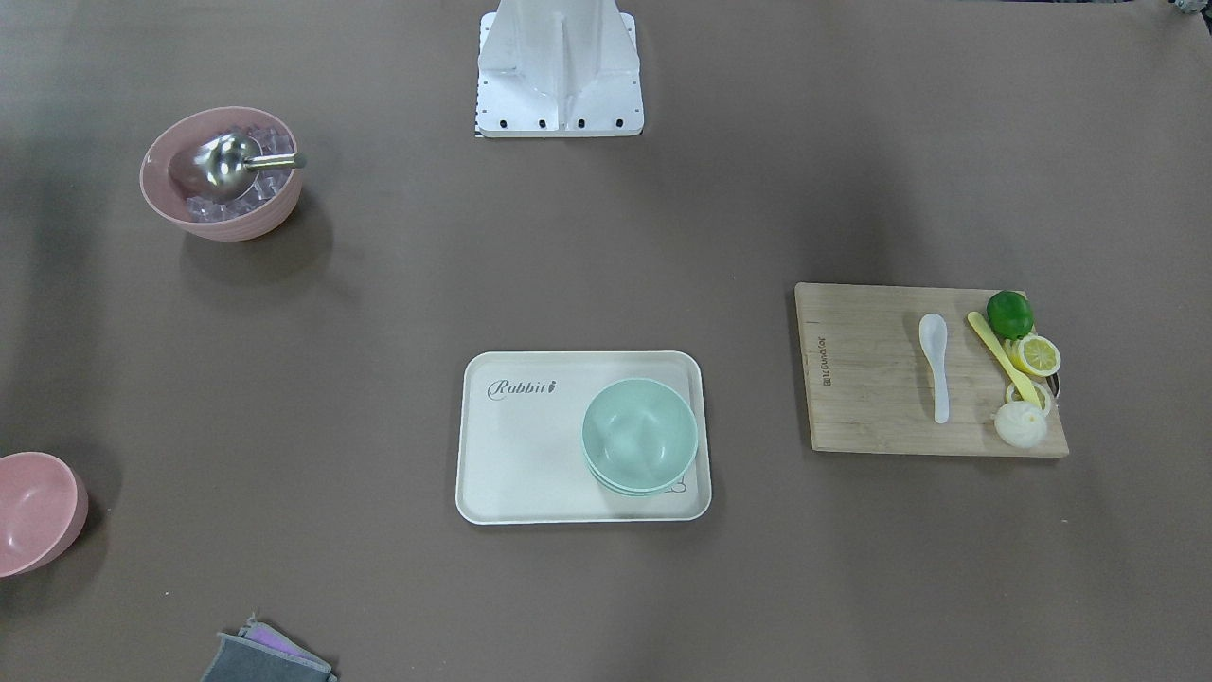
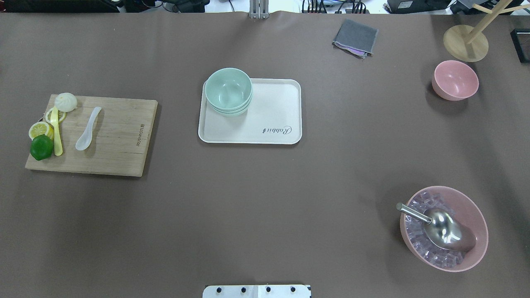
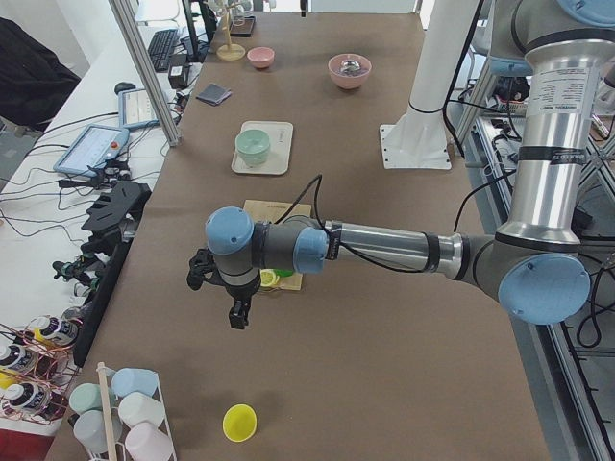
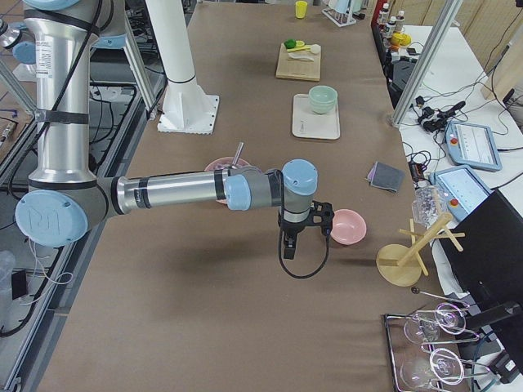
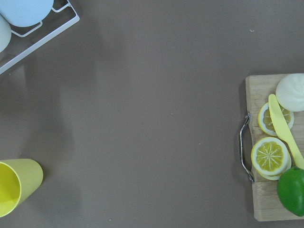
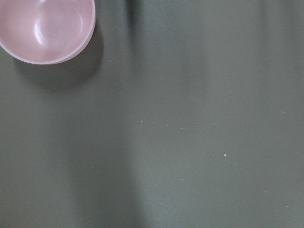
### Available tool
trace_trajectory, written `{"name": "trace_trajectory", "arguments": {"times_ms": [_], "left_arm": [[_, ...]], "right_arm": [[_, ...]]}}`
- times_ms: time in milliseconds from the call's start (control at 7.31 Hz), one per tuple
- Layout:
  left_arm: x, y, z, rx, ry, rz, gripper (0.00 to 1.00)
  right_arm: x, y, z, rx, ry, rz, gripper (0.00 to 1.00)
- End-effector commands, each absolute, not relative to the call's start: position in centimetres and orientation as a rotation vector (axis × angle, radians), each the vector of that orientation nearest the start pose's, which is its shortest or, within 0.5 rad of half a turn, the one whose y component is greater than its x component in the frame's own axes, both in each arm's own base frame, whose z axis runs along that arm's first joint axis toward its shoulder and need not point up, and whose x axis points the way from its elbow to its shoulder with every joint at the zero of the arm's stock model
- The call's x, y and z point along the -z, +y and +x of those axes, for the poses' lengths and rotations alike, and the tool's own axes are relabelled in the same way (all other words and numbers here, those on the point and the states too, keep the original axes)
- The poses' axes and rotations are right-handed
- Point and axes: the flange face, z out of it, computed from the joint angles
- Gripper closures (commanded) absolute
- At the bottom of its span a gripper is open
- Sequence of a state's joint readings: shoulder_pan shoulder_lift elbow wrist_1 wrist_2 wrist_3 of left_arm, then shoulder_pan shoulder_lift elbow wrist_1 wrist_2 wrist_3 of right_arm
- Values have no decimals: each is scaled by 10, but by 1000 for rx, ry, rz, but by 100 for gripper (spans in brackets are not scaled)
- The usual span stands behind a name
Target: Stack pink bowl on green and place spoon
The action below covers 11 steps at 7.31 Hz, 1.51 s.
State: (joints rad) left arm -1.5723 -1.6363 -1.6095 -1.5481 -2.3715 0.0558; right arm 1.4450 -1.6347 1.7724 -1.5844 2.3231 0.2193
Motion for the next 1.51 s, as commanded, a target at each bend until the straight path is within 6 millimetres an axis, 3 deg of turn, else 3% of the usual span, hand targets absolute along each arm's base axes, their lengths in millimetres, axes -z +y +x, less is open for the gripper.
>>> {"name": "trace_trajectory", "arguments": {"times_ms": [0,1368], "left_arm": [[-606,-526,-63,-78,797,96,2],[-597,-532,-63,-86,796,115,2]], "right_arm": [[-591,-476,5,-37,-765,-9,0],[-586,-476,4,-37,-768,-1,0]]}}
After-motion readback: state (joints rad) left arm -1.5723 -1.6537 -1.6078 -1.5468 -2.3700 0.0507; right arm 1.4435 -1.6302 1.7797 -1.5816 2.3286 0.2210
